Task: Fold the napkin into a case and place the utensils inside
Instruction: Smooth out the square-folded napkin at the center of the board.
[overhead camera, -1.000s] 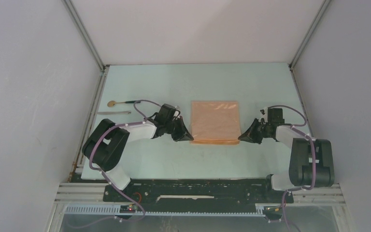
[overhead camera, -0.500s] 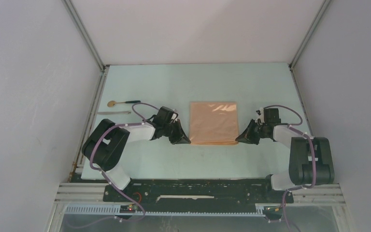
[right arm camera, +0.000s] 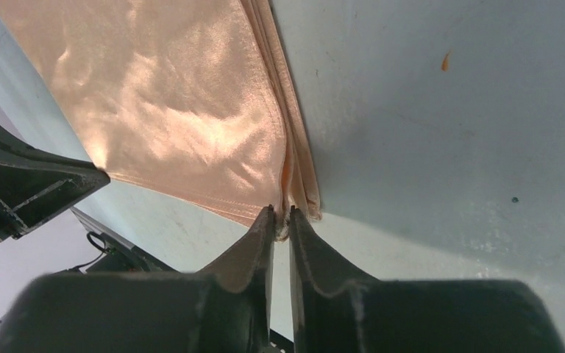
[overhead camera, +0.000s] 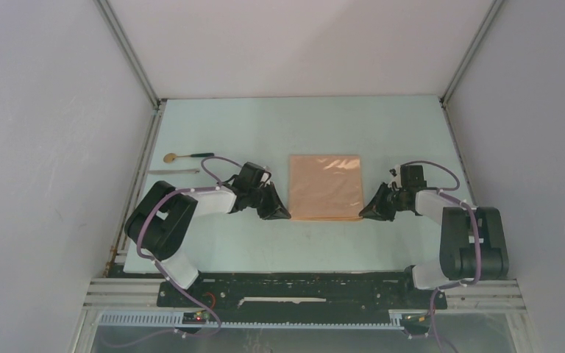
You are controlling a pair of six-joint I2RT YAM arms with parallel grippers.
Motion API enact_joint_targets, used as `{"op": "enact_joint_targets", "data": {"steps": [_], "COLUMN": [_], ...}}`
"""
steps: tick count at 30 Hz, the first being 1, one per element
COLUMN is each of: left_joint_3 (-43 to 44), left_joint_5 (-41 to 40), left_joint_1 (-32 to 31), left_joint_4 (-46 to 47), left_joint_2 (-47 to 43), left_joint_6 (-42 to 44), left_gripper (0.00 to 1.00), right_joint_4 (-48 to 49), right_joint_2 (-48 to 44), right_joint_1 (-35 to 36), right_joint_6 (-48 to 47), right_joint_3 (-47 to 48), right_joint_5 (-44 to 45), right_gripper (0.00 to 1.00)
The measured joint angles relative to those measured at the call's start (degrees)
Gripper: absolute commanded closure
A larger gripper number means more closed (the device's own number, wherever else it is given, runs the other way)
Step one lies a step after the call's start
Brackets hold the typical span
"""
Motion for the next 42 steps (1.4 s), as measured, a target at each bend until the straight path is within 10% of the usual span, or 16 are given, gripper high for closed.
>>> {"op": "enact_joint_targets", "data": {"steps": [10, 20, 32, 42], "left_joint_3": [-0.68, 5.07, 3.34, 0.26], "left_joint_5": [-2.78, -0.61, 2.40, 3.50], "left_joint_1": [0.02, -1.84, -2.01, -1.84], "left_joint_4": [-7.48, -6.29, 2.58, 9.11], "left_joint_2": [-5.44, -4.76, 5.55, 5.66], "left_joint_6": [4.07, 4.28, 2.32, 0.83], "left_gripper": [0.58, 0.88, 0.90, 0.93], "right_joint_4": [-6.67, -1.55, 6.01, 14.88], "right_joint_2": [-12.90, -4.61, 7.58, 8.44], "right_joint_1": [0.00, 4.00, 1.07, 15.89], "right_joint_6": [-0.26, 2.23, 3.98, 9.62], "right_joint_3": [-0.17, 2.73, 3.15, 15.21], "right_joint_5": [2.47, -3.45, -11.58, -6.21], "right_gripper": [0.49, 0.44, 0.19, 0.00]}}
